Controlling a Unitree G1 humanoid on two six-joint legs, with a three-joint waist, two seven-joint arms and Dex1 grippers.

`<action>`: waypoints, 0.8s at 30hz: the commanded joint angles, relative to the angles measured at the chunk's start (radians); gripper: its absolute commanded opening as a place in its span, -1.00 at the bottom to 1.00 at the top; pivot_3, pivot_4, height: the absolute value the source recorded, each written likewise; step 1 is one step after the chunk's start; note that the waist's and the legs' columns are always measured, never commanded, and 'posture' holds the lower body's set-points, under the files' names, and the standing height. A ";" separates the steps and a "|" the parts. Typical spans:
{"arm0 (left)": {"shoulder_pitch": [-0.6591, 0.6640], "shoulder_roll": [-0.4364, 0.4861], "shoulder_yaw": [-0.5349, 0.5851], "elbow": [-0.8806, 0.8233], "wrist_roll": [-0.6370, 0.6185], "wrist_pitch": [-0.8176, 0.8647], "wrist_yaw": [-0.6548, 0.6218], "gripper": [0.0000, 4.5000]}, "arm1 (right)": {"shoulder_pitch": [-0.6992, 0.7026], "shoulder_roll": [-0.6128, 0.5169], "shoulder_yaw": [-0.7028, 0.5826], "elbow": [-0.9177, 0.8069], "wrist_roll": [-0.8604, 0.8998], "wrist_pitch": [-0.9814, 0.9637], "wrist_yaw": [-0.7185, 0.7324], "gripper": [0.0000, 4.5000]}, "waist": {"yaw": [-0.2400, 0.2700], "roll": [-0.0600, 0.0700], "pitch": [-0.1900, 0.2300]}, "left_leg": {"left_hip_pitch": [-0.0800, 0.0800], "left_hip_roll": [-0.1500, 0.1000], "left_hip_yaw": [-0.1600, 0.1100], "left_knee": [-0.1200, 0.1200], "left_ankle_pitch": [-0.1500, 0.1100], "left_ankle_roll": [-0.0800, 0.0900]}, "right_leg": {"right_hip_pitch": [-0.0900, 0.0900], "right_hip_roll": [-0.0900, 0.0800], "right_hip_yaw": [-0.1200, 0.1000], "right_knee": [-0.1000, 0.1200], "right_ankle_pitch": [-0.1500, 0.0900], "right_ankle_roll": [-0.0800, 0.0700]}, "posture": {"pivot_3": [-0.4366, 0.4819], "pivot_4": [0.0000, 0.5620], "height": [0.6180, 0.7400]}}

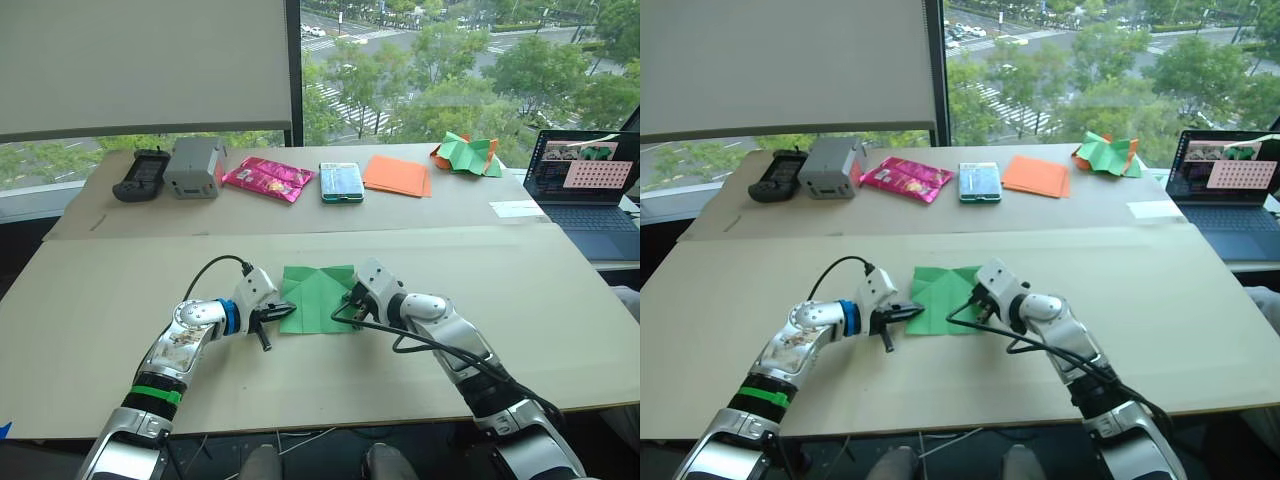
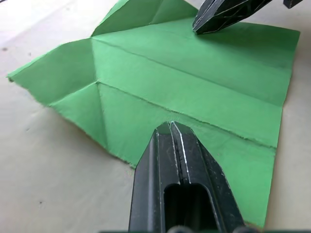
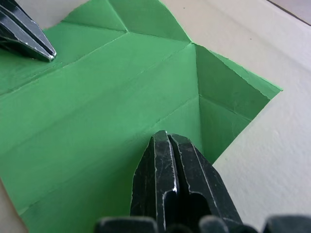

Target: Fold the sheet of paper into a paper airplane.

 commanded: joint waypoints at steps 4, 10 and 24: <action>0.028 -0.009 -0.011 -0.008 0.021 0.003 0.026 -1.00 | 0.033 0.010 -0.002 0.031 -0.013 0.024 -0.013 -0.99 | 0.000 0.001 -0.003 | 0.001 0.000 0.000 0.000 0.000 0.000 | 0.001 0.000 0.000 0.001 0.000 0.000 | -0.05 -0.47 0.44; 0.024 -0.009 -0.008 -0.012 0.020 0.007 0.030 -1.00 | -0.004 0.062 -0.121 0.012 0.045 0.041 -0.069 0.00 | -0.003 0.002 -0.004 | 0.000 0.000 0.000 0.000 0.001 0.002 | 0.001 0.000 0.000 0.001 0.000 0.000 | -0.05 -0.47 0.44; 0.025 0.000 -0.002 -0.028 0.018 0.012 0.029 -1.00 | -0.085 0.204 -0.306 0.144 0.177 0.091 -0.128 0.05 | -0.005 0.003 -0.003 | -0.002 0.000 0.000 0.000 0.002 0.003 | 0.003 0.000 0.000 0.002 0.000 0.000 | -0.05 -0.47 0.44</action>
